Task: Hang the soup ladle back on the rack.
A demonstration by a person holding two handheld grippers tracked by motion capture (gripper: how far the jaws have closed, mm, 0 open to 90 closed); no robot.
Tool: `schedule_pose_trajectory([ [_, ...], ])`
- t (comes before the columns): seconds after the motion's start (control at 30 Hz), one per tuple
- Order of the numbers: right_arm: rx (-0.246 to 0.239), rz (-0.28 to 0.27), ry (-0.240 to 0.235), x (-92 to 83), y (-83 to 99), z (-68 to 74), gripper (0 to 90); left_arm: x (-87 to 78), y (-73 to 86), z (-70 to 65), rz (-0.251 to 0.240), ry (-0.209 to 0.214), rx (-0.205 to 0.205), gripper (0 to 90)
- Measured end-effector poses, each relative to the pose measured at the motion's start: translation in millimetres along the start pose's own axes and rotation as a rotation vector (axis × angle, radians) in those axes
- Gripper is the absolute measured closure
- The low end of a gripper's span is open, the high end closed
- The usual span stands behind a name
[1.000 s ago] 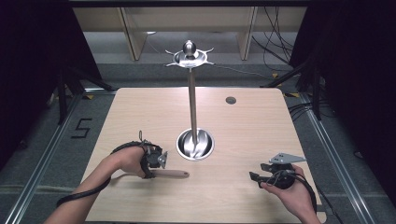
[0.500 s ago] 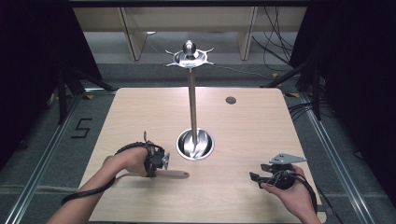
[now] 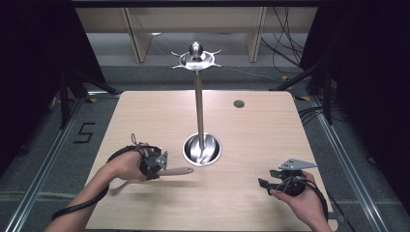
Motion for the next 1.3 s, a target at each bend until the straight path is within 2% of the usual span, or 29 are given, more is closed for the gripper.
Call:
schedule_pose_trajectory([
  [0.03, 0.003, 0.002, -0.001, 0.0, 0.1, 0.3, 40.3, -9.2, 4.2, 2.3, -0.037, -0.04, -0.029, 75.5],
  [0.07, 0.003, 0.002, -0.001, 0.0, 0.1, 0.3, 40.3, -9.2, 4.2, 2.3, -0.037, -0.04, -0.029, 75.5],
  [0.13, -0.043, -0.014, 0.017, 0.5, -0.8, -3.4, 40.3, -19.6, 8.1, 4.2, -0.087, -0.072, -0.061, 75.5],
  [0.23, -0.05, -0.013, 0.023, 0.8, -0.6, -3.9, 40.2, -37.5, 17.0, 4.2, -0.229, -0.125, -0.165, 75.5],
  [0.27, -0.021, -0.018, 0.022, 1.5, -0.2, -1.5, 40.3, -37.5, 17.0, 4.2, -0.229, -0.125, -0.165, 75.5],
  [0.3, -0.037, -0.012, 0.021, 1.2, -0.3, -2.1, 40.3, -43.7, 21.9, 3.4, -0.281, -0.142, -0.217, 75.5],
  [0.33, -0.039, -0.017, 0.022, 1.5, -0.6, -2.2, 40.2, -43.7, 21.9, 3.4, -0.281, -0.142, -0.217, 75.5],
  [0.37, -0.028, -0.01, 0.016, 0.8, -0.7, -1.1, 40.2, -49.5, 27.8, 3.9, -0.338, -0.174, -0.28, 75.5],
  [0.43, -0.021, -0.005, 0.014, 0.4, -0.7, -0.6, 40.2, -56.4, 35.7, 5.9, -0.38, -0.21, -0.348, 75.5],
  [0.47, -0.021, -0.005, 0.014, 0.4, -0.7, -0.6, 40.2, -56.4, 35.7, 5.9, -0.38, -0.21, -0.348, 75.5],
  [0.5, -0.021, -0.006, 0.015, 0.4, -0.7, -0.7, 40.3, -58.9, 38.9, 6.0, -0.402, -0.222, -0.387, 75.5],
  [0.53, -0.017, -0.005, 0.016, 0.5, -0.7, -0.3, 40.3, -63.0, 44.3, 5.7, -0.464, -0.248, -0.463, 75.5],
  [0.57, -0.017, -0.005, 0.016, 0.5, -0.7, -0.3, 40.3, -63.0, 44.3, 5.7, -0.464, -0.248, -0.463, 75.5],
  [0.6, -0.012, -0.003, 0.015, 0.4, -0.7, 0.1, 40.2, -67.3, 49.5, 4.0, -0.51, -0.264, -0.51, 75.5],
  [0.63, -0.012, -0.003, 0.015, 0.4, -0.7, 0.1, 40.2, -67.3, 49.5, 4.0, -0.51, -0.264, -0.51, 75.5],
  [0.67, -0.012, -0.003, 0.015, 0.4, -0.7, 0.2, 40.2, -70.1, 51.2, 0.4, -0.593, -0.267, -0.57, 75.5],
  [0.7, -0.012, -0.003, 0.015, 0.4, -0.7, 0.2, 40.2, -70.1, 51.2, 0.4, -0.593, -0.267, -0.57, 75.5],
  [0.73, -0.011, -0.002, 0.015, 0.4, -0.7, 0.3, 40.3, -73.2, 54.0, -3.3, -0.668, -0.285, -0.614, 75.6],
  [0.77, -0.011, -0.002, 0.015, 0.4, -0.7, 0.3, 40.3, -73.2, 54.0, -3.3, -0.668, -0.285, -0.614, 75.6],
  [0.8, -0.011, -0.002, 0.015, 0.4, -0.7, 0.4, 40.2, -74.7, 54.7, -6.6, -0.711, -0.298, -0.658, 75.6],
  [0.87, -0.027, -0.003, 0.014, 0.6, -1.1, -0.6, 40.2, -76.7, 57.7, -12.9, -0.783, -0.319, -0.68, 75.6],
  [0.9, -0.026, -0.005, 0.016, 0.7, -1.1, -0.4, 40.2, -77.7, 58.9, -15.7, -0.8, -0.34, -0.684, 75.6],
  [0.93, -0.025, -0.004, 0.017, 0.7, -1.1, -0.2, 40.3, -77.7, 58.9, -15.7, -0.8, -0.34, -0.684, 75.7],
  [0.97, -0.034, -0.009, 0.016, 1.2, -1.5, -0.7, 40.2, -78.9, 59.8, -19.1, -0.829, -0.342, -0.688, 75.6],
  [1.0, -0.034, -0.008, 0.019, 1.2, -1.5, -0.7, 40.3, -79.7, 60.1, -20.5, -0.848, -0.355, -0.677, 75.7],
  [1.07, -0.033, -0.005, 0.01, 1.5, -1.5, 0.1, 40.3, -80.4, 60.3, -22.2, -0.861, -0.343, -0.664, 75.7],
  [1.17, -0.044, -0.009, 0.015, 1.6, -1.7, -0.7, 40.2, -83.1, 59.9, -24.3, -0.899, -0.351, -0.633, 75.7],
  [1.27, -0.052, -0.016, 0.013, 2.2, -2.2, -1.1, 40.2, -85.0, 59.7, -23.2, -0.917, -0.342, -0.625, 75.7],
  [1.3, -0.035, -0.007, 0.008, 2.0, -1.6, 0.0, 40.2, -87.5, 59.4, -21.4, -0.936, -0.341, -0.624, 75.8],
])
Point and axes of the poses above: each handheld gripper's, and its own axes: x roughly forward along the jaws, y roughly out of its underside, z roughly to its left, the point moved 5 cm from there along x, roughly forward along the jaws, and after that the axes turned 1 degree about z, right-handed, at the moved point
